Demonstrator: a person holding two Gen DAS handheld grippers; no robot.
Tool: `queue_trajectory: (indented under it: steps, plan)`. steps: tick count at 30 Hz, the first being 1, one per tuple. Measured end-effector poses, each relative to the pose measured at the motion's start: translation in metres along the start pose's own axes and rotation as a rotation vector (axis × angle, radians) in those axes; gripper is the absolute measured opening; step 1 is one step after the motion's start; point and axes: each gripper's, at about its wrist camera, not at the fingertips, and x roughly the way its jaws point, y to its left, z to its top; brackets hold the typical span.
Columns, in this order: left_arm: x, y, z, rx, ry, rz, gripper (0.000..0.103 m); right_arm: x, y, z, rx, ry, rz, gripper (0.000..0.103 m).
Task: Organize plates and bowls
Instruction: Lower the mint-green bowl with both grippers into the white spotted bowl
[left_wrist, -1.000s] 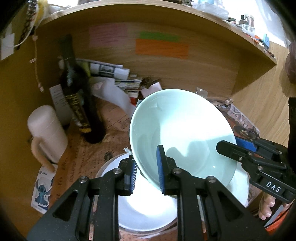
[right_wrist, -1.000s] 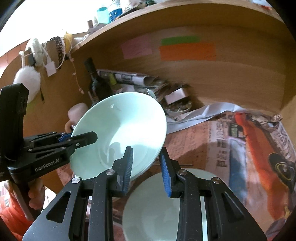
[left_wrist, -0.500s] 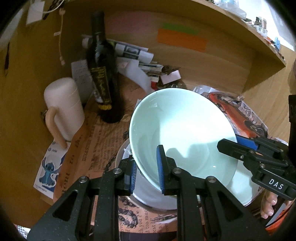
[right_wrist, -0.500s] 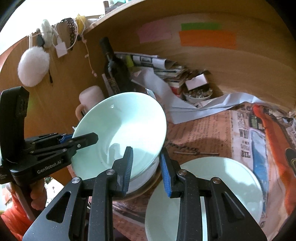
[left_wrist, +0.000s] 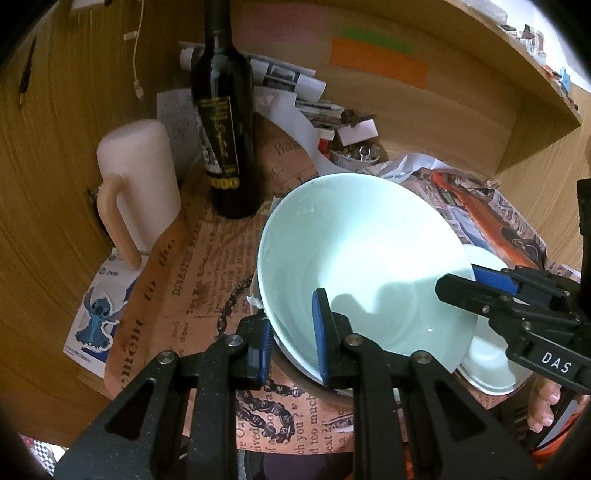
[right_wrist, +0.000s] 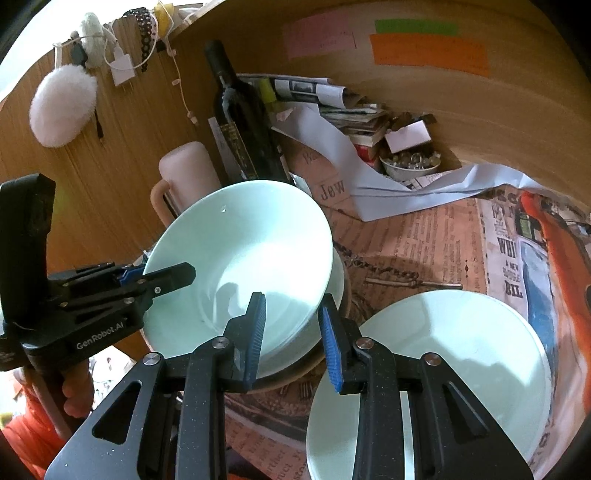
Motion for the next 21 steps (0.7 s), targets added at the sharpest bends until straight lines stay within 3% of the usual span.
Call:
queue_trajectory:
  steps: [13,21]
  plan:
    - [0.008,0.002,-0.006,0.005,0.0,0.013,0.023,0.003,0.01,0.001,-0.064,-0.005,-0.047,0.029]
    - [0.009,0.0,-0.006,0.019,-0.001,0.015,0.031,0.003,0.013,0.003,-0.085,-0.001,-0.041,0.041]
